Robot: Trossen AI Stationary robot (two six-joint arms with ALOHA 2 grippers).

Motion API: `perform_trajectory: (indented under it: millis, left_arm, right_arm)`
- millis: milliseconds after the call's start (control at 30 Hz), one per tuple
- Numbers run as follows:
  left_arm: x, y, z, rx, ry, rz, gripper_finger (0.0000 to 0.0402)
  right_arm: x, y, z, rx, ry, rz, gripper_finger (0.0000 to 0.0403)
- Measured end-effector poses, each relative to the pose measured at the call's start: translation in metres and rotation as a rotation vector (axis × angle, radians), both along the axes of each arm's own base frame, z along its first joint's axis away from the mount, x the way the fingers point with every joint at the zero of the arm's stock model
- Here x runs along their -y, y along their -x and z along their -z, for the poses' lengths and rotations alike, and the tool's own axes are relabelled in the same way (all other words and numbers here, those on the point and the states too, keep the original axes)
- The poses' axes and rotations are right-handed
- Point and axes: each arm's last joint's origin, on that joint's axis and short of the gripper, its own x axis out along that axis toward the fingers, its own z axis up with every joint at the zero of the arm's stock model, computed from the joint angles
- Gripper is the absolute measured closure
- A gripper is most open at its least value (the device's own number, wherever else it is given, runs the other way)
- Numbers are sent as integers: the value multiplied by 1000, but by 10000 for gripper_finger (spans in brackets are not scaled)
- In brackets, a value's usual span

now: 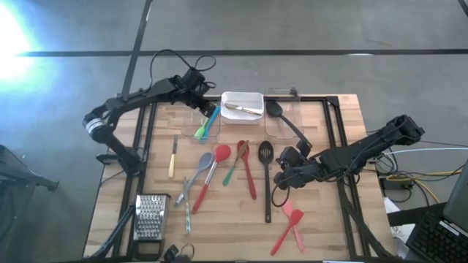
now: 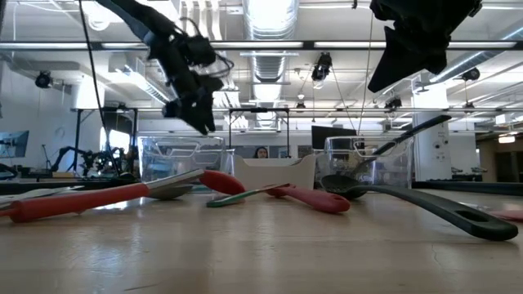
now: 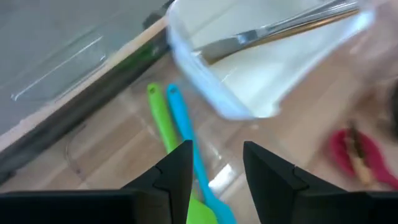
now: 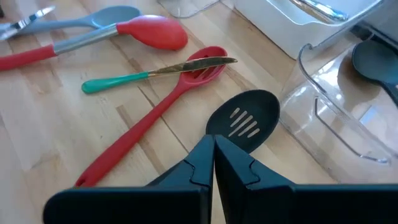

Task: Pick & Place Kitchen Items
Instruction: Put the black serving spoon into the right transparent bin

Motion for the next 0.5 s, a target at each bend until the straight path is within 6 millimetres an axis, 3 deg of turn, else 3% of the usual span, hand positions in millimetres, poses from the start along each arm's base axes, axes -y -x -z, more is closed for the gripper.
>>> perform_trajectory:
  millis: [200,333,500]
  left_arm:
    - [44,0,-28,31,-206,6,276]
    - [79,2,-34,66,-362,21,288]
    - [116,10,-32,168,-410,116,296]
  right_arm:
    - [-2,0,2,13,-99,29,387]
    - [-3,1,6,12,-176,48,360]
    - [-5,-1,16,67,-263,69,309]
